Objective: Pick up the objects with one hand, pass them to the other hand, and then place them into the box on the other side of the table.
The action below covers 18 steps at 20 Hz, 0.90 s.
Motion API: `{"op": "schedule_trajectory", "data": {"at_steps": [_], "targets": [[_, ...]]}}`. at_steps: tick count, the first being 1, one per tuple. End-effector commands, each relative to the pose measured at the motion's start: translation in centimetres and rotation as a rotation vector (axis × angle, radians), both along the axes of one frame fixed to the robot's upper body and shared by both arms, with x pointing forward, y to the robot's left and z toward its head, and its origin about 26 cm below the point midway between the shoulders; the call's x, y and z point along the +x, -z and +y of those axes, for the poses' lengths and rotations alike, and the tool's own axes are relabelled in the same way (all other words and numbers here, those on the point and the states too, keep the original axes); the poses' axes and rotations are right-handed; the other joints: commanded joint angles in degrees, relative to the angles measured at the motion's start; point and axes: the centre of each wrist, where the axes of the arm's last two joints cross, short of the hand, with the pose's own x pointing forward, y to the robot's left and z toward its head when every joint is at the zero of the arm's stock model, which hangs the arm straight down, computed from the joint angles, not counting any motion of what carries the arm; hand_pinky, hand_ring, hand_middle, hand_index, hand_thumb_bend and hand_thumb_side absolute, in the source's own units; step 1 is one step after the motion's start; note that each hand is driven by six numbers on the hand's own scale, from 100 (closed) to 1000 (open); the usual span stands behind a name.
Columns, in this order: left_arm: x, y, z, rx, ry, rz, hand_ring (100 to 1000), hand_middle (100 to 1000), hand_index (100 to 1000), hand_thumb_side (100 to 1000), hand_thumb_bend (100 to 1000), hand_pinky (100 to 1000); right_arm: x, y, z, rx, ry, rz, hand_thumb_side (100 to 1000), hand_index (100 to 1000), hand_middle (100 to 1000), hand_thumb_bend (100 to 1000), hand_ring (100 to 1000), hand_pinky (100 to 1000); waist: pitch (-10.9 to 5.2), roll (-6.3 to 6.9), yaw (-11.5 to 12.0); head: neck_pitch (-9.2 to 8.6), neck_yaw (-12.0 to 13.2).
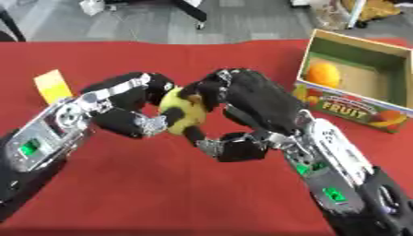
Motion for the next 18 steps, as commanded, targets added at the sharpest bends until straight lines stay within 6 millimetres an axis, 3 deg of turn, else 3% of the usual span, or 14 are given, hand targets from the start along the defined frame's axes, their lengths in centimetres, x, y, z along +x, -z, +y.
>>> {"op": "schedule_trajectory", "data": {"at_steps": [1, 4, 10, 12, 15, 18], "targets": [[-0.3, -1.4, 0.1, -0.012, 0.021, -0.033, 535, 455, 535, 285, 100, 537, 0.1, -0.6, -0.6, -0.014, 0.030, -0.053, 165, 700, 428, 117, 476, 438, 0.01, -0.33, 0.0, 0.32, -0.1], [-0.5, -1.6, 0.1, -0.015, 0.025, -0.033, 539, 461, 543, 295, 100, 541, 0.1, -0.6, -0.7, -0.011, 0.044, -0.075, 140, 580, 419, 100, 470, 432, -0.02, -0.30, 0.0, 0.32, -0.1], [-0.8, -2.0, 0.2, -0.026, 0.046, -0.035, 561, 496, 581, 368, 149, 556, 0.4, -0.2, -0.7, 0.003, 0.043, -0.098, 103, 451, 403, 100, 463, 421, -0.11, -0.23, 0.0, 0.32, -0.2], [-0.9, -2.1, 0.1, -0.033, 0.060, -0.032, 574, 516, 604, 471, 267, 563, 0.5, -0.1, -0.7, 0.015, 0.039, -0.103, 100, 402, 393, 100, 458, 415, -0.13, -0.20, 0.1, 0.32, -0.2], [-1.1, -2.4, -0.1, -0.050, 0.088, -0.026, 603, 565, 654, 673, 531, 582, 0.6, 0.0, -0.7, 0.033, 0.036, -0.110, 100, 382, 386, 100, 454, 409, -0.13, -0.22, 0.1, 0.32, -0.3], [-1.2, -2.6, -0.2, -0.067, 0.113, -0.023, 620, 589, 678, 725, 612, 602, 0.7, 0.2, -0.7, 0.046, 0.035, -0.115, 100, 367, 382, 100, 453, 406, -0.13, -0.24, 0.1, 0.32, -0.3]]}}
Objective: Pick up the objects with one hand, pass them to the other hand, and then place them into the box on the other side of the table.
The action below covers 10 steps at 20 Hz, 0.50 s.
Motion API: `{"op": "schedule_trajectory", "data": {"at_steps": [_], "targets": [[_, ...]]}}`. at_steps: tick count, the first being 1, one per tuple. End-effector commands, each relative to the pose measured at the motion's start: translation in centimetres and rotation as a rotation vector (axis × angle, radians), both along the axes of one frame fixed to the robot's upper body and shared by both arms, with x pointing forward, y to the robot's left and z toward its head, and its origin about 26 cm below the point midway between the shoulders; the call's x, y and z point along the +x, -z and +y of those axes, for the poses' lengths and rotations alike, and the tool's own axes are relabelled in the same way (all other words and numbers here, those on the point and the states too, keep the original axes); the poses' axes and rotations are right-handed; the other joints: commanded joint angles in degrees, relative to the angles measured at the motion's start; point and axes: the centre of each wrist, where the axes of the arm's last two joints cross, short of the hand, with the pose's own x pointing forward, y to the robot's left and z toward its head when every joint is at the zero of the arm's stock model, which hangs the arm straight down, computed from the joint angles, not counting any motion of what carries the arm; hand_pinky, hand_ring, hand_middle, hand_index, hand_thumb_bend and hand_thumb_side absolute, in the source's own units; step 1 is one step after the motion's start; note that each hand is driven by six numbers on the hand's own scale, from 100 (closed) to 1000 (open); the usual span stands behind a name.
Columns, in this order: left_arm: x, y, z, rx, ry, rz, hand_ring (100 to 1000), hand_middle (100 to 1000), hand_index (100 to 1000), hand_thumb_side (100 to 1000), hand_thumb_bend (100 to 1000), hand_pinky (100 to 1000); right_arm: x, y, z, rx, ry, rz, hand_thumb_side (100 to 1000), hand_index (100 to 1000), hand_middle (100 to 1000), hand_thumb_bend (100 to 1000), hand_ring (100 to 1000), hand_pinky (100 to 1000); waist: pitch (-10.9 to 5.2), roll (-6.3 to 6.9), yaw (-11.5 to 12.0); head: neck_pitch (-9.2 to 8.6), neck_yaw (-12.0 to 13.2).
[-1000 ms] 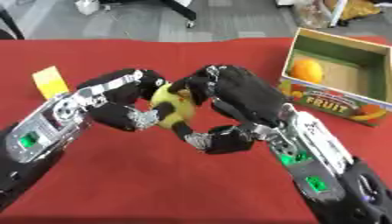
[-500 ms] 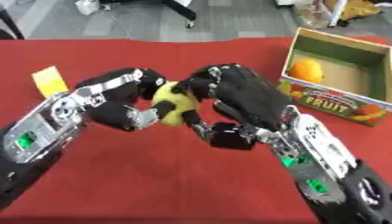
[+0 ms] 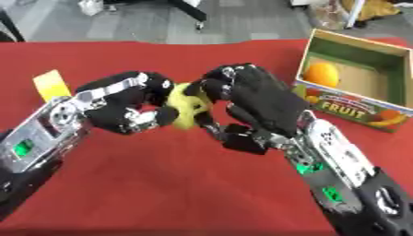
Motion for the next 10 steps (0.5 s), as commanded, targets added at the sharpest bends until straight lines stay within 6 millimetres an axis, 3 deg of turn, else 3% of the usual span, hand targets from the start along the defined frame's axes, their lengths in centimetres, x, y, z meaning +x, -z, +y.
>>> {"op": "schedule_trajectory", "data": {"at_steps": [1, 4, 5, 10], "targets": [[-0.7, -1.9, -0.3, -0.038, 0.057, -0.045, 620, 589, 678, 725, 612, 602, 0.4, -0.1, -0.4, -0.005, 0.018, -0.019, 100, 367, 382, 100, 453, 406, -0.13, -0.24, 0.0, 0.32, -0.1], [-0.7, -1.9, -0.3, -0.040, 0.060, -0.044, 620, 589, 678, 725, 612, 602, 0.4, 0.0, -0.4, -0.002, 0.018, -0.021, 100, 367, 382, 100, 453, 406, -0.13, -0.25, 0.0, 0.32, -0.1], [-0.7, -2.0, -0.3, -0.047, 0.060, -0.047, 672, 656, 744, 866, 758, 632, 0.4, 0.0, -0.5, 0.001, 0.019, -0.022, 100, 309, 387, 100, 456, 413, -0.15, -0.26, 0.1, 0.32, -0.1], [-0.5, -2.9, 1.5, -0.111, -0.001, -0.093, 679, 665, 755, 878, 747, 636, 0.6, -0.1, -1.0, 0.043, 0.032, -0.046, 100, 287, 393, 100, 458, 417, -0.22, -0.33, 0.1, 0.32, -0.3]]}}
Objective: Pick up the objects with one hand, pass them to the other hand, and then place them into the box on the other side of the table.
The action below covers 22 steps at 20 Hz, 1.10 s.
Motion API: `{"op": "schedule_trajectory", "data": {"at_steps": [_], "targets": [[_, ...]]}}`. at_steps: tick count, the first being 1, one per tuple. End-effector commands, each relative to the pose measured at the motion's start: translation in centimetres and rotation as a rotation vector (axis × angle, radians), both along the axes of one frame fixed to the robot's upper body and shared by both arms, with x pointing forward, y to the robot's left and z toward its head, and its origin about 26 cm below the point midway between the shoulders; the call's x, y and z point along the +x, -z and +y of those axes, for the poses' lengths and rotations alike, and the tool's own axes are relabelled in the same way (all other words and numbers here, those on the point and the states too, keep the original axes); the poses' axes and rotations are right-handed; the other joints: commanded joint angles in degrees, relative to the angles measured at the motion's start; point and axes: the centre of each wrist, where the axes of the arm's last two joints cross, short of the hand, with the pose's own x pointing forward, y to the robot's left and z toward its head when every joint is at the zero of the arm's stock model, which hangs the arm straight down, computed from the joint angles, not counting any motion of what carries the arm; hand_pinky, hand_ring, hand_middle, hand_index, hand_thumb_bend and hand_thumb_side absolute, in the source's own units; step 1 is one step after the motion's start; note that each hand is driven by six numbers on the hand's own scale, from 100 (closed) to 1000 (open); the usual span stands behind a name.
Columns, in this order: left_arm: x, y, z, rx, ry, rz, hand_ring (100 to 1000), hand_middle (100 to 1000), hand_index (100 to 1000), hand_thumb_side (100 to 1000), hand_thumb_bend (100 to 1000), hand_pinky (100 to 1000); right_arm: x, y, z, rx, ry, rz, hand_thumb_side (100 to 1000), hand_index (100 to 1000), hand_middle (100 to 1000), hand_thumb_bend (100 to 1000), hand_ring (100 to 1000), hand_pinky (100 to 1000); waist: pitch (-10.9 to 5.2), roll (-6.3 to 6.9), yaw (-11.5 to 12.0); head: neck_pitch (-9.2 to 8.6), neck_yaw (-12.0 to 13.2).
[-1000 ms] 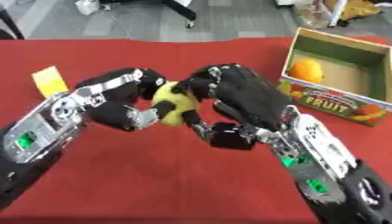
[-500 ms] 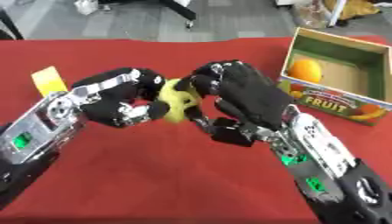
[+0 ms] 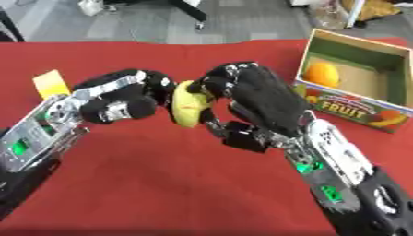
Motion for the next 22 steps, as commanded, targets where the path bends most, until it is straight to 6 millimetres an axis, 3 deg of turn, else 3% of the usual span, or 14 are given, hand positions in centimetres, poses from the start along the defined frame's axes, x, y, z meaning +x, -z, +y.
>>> {"op": "schedule_trajectory", "data": {"at_steps": [1, 13, 22], "targets": [[-0.1, -2.0, 1.2, -0.053, -0.026, -0.069, 681, 666, 757, 878, 738, 637, 0.3, -0.2, -0.8, 0.003, 0.030, -0.024, 100, 285, 394, 100, 458, 417, -0.23, -0.35, 0.1, 0.32, -0.2], [1.4, -0.5, 8.3, -0.077, -0.382, -0.117, 678, 656, 744, 881, 667, 634, 0.1, -1.4, -3.8, 0.101, 0.125, 0.021, 100, 259, 393, 100, 464, 401, -0.04, -0.55, 0.2, 0.32, -0.4], [0.9, 2.0, 12.3, -0.168, -0.597, -0.089, 671, 650, 732, 859, 648, 631, 2.4, -2.4, -11.8, 0.183, 0.453, 0.064, 100, 246, 397, 100, 476, 401, 0.21, -0.68, 0.8, 0.32, -1.8]]}}
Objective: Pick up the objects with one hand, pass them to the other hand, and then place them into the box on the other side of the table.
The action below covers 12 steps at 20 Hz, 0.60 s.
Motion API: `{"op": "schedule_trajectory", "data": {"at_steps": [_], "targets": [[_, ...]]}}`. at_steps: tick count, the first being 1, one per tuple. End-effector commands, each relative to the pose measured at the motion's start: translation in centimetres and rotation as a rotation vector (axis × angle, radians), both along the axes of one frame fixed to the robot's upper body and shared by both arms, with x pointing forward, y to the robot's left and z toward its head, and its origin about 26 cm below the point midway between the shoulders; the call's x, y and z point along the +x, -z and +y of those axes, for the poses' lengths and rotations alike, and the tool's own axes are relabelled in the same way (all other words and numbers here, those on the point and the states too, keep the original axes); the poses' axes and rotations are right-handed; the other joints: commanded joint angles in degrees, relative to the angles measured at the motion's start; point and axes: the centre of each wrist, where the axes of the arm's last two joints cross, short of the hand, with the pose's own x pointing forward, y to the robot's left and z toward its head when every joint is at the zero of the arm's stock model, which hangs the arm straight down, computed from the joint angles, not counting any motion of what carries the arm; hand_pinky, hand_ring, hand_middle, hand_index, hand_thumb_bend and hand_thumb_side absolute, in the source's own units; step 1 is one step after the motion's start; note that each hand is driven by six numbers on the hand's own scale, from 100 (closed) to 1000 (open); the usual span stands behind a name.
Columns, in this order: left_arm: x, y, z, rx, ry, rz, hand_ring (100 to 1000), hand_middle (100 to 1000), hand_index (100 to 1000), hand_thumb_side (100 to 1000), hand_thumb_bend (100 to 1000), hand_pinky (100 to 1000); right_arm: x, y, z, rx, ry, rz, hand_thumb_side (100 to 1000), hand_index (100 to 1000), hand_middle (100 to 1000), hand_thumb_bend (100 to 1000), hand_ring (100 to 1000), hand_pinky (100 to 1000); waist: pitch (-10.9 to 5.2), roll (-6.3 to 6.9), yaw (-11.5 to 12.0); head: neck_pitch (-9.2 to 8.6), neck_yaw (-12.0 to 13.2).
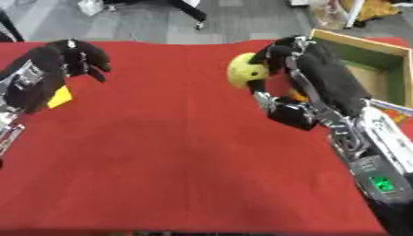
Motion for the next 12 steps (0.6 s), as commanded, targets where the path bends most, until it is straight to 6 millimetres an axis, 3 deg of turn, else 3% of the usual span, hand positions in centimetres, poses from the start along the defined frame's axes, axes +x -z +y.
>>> {"op": "schedule_trajectory", "data": {"at_steps": [1, 7, 12], "targets": [[-0.2, -0.4, 1.5, -0.025, -0.064, -0.025, 671, 650, 731, 857, 646, 631, 1.0, -1.5, -3.7, 0.027, 0.144, -0.023, 100, 247, 398, 100, 478, 404, 0.24, -0.67, 0.2, 0.31, -1.1], [-1.0, 1.3, 2.5, -0.102, -0.117, -0.003, 672, 651, 730, 852, 644, 633, 2.9, -3.6, -9.5, 0.129, 0.393, -0.039, 100, 250, 407, 100, 487, 417, 0.38, -0.50, 1.0, 0.17, -3.1], [-1.5, 2.1, 2.9, -0.143, -0.147, -0.001, 673, 651, 730, 848, 644, 634, 4.3, -4.4, -12.8, 0.248, 0.556, 0.001, 100, 255, 414, 100, 496, 425, 0.33, -0.38, 1.9, -0.02, -4.8]]}}
